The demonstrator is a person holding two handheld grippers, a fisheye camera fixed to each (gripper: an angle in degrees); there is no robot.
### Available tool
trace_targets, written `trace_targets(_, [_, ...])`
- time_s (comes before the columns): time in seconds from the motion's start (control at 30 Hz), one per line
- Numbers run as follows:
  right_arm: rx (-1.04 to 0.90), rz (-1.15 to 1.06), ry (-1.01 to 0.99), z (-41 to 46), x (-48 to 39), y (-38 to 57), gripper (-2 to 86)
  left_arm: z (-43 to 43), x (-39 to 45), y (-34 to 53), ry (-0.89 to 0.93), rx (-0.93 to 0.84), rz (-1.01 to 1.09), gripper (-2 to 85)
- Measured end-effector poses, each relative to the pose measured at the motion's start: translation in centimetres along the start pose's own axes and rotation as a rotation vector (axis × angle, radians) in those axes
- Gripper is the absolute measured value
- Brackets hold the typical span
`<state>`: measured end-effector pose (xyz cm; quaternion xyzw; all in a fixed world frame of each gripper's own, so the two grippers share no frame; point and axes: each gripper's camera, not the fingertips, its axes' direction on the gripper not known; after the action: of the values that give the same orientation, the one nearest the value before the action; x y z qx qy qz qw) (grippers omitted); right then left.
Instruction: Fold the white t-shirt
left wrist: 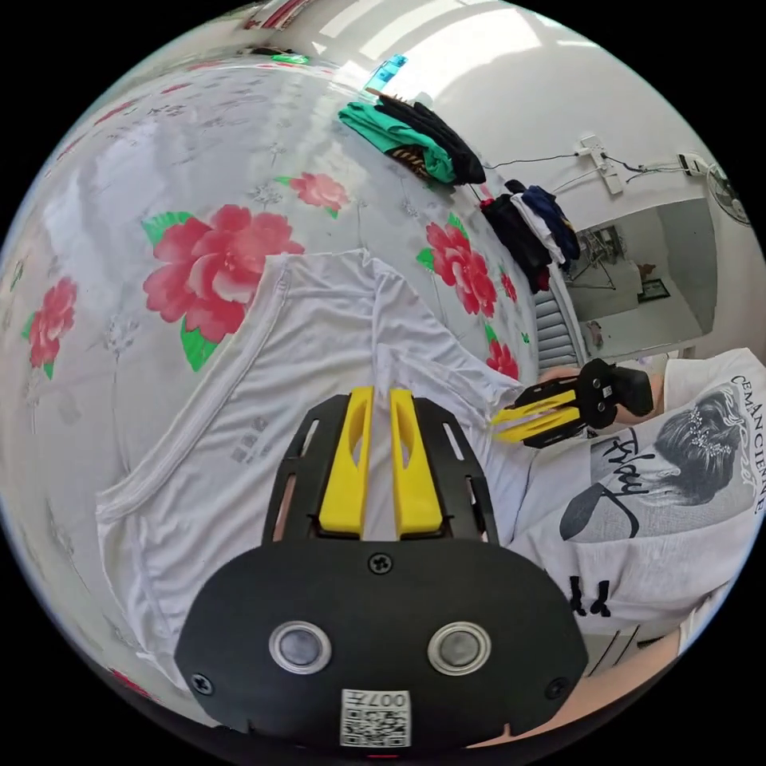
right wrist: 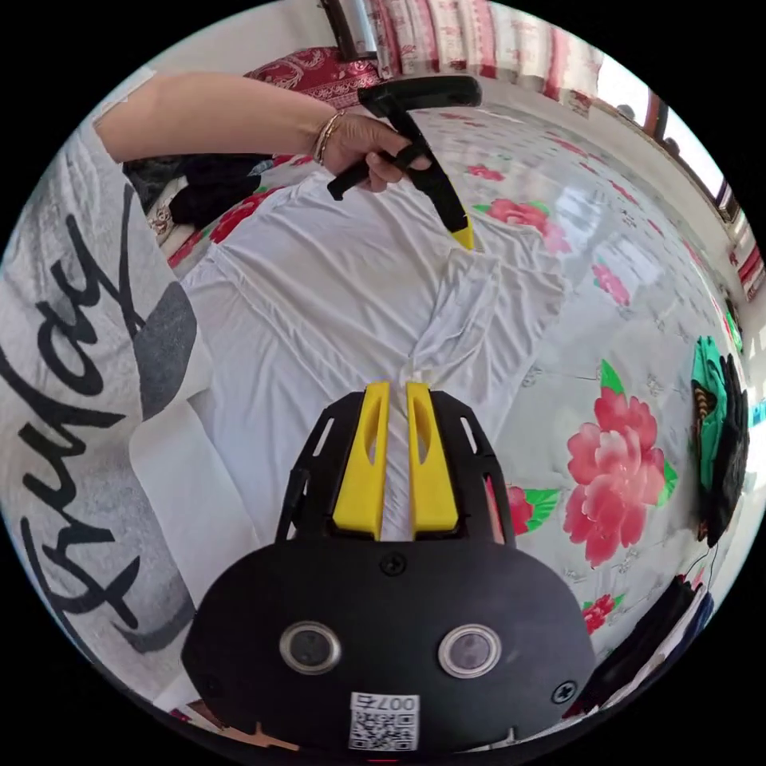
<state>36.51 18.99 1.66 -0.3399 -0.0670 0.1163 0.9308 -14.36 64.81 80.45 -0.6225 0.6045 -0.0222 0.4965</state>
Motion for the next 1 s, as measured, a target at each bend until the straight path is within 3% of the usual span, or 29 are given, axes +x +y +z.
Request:
trace_targets(0.17, [0.026, -0.033, -0.007, -0.7, -1.8, -1.2, 2.2, -0.9, 0.8, 0.9, 0.005, 0.078, -0.011, 7.4])
trace_targets(0.37, [0.094, 0.216, -0.024, -1.9, 0.6, -1.6, 3.3, 1.2, 3.6, -2.4, -0.032, 0.039, 0.093, 10.6])
trace_targets(0.53, [0.074, 0.339, -0.087, -0.7, 1.1, -2.8, 2.5, 3.5, 4.2, -3.1, -0.098, -0.007, 0.072, 4.3])
trace_targets(0.6, [0.064, 0.338, -0.039, -0.6, 0.5, -3.2, 1.4, 2.7, 4.7, -2.3, -0.117, 0.039, 0.07, 0.2])
trace_targets(0.77, [0.121, 0.251, -0.005, -2.3, -1.1, -3.7, 0.2, -0.3, 5.2, 0.9, -0.088, 0.134, 0.078, -0.6])
trace_targets(1.0, [0.053, 0.054, -0.043, -1.2, -3.9, -6.0, 0.8, -0.9, 3.3, 6.4, -0.086, 0.128, -0.051, 6.2])
